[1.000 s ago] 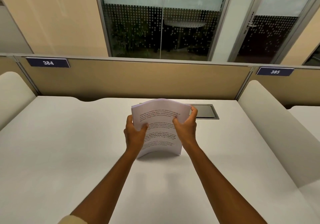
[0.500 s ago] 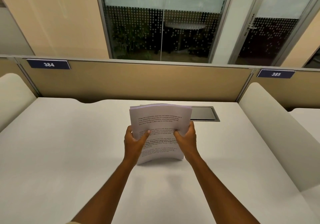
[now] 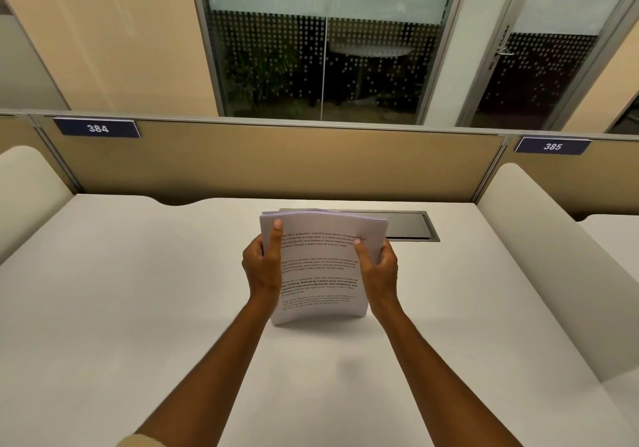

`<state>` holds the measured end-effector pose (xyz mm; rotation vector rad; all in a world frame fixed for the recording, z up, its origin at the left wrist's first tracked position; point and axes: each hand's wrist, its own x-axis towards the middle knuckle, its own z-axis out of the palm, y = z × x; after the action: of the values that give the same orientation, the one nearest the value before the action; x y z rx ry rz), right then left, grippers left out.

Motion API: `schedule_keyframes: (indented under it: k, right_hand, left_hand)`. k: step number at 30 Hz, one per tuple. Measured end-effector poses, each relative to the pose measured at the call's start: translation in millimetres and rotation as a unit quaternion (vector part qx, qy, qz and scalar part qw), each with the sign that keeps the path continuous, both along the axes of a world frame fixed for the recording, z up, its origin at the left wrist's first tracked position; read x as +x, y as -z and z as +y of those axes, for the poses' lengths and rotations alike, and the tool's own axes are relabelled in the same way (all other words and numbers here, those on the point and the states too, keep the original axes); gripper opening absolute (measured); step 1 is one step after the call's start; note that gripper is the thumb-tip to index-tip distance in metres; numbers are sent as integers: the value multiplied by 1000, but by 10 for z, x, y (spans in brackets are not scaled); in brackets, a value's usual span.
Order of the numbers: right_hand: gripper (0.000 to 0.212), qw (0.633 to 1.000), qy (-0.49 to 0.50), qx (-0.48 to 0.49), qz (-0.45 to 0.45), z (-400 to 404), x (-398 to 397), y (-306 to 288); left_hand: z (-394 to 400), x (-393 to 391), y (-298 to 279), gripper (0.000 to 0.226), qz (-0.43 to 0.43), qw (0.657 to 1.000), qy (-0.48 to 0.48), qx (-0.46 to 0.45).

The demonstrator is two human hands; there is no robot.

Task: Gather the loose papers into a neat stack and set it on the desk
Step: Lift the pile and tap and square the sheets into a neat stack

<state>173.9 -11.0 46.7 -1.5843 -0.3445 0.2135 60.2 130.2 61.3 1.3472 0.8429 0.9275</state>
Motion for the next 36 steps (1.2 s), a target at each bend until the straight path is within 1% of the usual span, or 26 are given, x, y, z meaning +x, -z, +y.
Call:
schedule_keyframes:
  k: [2, 5, 7, 9, 11, 16, 21, 24, 28, 30, 31, 34, 36]
  right_hand:
    - [49, 1000, 19, 18, -11, 39, 3, -117]
    - [49, 996, 74, 24, -32, 124, -3, -307]
    - [52, 993, 112, 19, -27, 168, -5, -383]
    - [51, 990, 140, 4, -18, 188, -4, -414]
    - [47, 988, 155, -9, -20, 203, -1, -409]
    - [36, 985, 171, -15, -22, 235, -4, -453]
    - [41, 986, 165, -15, -17, 223, -18, -446]
    - [42, 986, 166, -5, -7, 219, -25, -459]
    - [46, 987, 163, 2, -6, 218, -28, -486]
    - [51, 990, 138, -4, -11, 197, -35, -477]
    - [53, 993, 118, -8, -11, 178, -35, -456]
    - [45, 999, 44, -8, 5, 100, -52, -300]
    - [46, 1000, 10, -23, 1, 30, -76, -147]
  left_hand:
    - [8, 55, -139, 64, 19, 999, -33, 12]
    - [0, 129, -271, 59, 46, 997, -56, 27]
    - [-5, 151, -281, 57, 56, 996, -63, 34]
    - [-14, 150, -278, 51, 59, 995, -71, 33]
    - [-23, 149, -281, 45, 60, 995, -78, 31]
    - [-25, 165, -308, 43, 62, 994, -88, 29]
    - [-42, 135, -296, 43, 61, 994, -87, 37]
    - [-41, 146, -299, 44, 62, 994, -89, 25]
    - [-45, 124, -289, 58, 64, 994, -84, 22]
    - [-59, 79, -234, 65, 56, 997, -58, 19]
    - [-68, 54, -187, 65, 51, 998, -35, 13]
    - [-88, -31, 21, 51, 45, 998, 33, 7]
    - [-88, -80, 188, 47, 54, 997, 60, 14]
